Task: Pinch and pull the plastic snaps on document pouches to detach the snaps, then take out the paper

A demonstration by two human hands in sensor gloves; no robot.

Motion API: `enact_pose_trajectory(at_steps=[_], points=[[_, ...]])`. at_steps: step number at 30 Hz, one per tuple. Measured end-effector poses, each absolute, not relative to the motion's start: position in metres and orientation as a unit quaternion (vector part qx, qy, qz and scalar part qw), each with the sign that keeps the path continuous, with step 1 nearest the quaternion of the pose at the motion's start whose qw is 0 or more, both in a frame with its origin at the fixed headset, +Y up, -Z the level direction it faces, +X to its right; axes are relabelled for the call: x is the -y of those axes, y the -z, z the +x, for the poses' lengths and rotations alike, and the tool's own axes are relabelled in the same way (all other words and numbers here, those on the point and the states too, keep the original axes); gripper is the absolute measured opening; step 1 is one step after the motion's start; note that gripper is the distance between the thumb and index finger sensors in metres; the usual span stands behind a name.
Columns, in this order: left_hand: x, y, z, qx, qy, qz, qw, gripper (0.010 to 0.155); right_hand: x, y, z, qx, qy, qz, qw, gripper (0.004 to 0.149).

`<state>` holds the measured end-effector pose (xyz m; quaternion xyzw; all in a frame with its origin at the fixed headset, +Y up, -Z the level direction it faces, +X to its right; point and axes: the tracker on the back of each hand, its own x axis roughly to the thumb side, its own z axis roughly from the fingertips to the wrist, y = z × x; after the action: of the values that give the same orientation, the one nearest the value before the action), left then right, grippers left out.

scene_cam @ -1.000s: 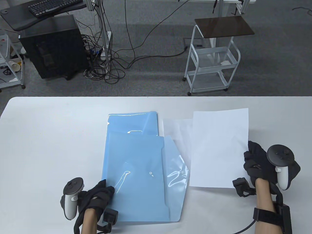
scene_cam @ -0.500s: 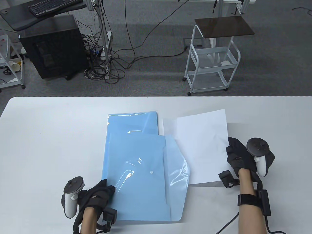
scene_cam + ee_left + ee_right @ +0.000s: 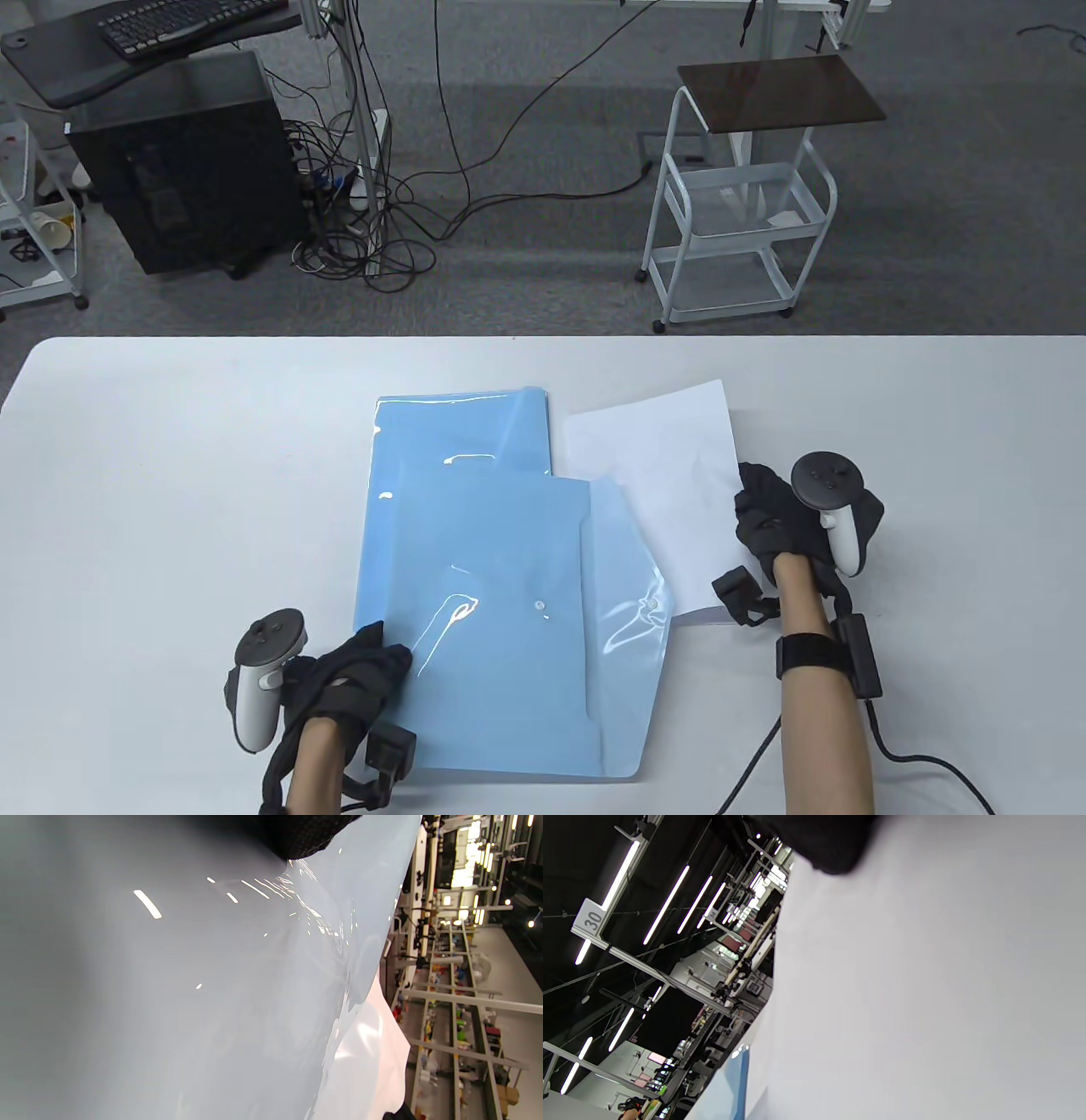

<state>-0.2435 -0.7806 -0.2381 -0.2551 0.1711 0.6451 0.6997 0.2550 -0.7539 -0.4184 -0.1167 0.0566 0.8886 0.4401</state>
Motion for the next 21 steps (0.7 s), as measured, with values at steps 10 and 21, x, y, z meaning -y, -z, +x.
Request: enact_pose_trajectory(at_steps=[10, 21], points=[[0.78, 0.24, -0.247, -0.178, -0.643, -0.253, 0.7, 0.049, 0.761, 0.422, 0.255, -0.059, -0.907, -0.141, 0.392, 0.052], [0.778, 0.239, -0.246, -0.162, -0.656, -0.246, 0.695, 0.05, 0.737, 0.397, 0.261, 0.005, -0.943, -0.162, 0.29, 0.055]])
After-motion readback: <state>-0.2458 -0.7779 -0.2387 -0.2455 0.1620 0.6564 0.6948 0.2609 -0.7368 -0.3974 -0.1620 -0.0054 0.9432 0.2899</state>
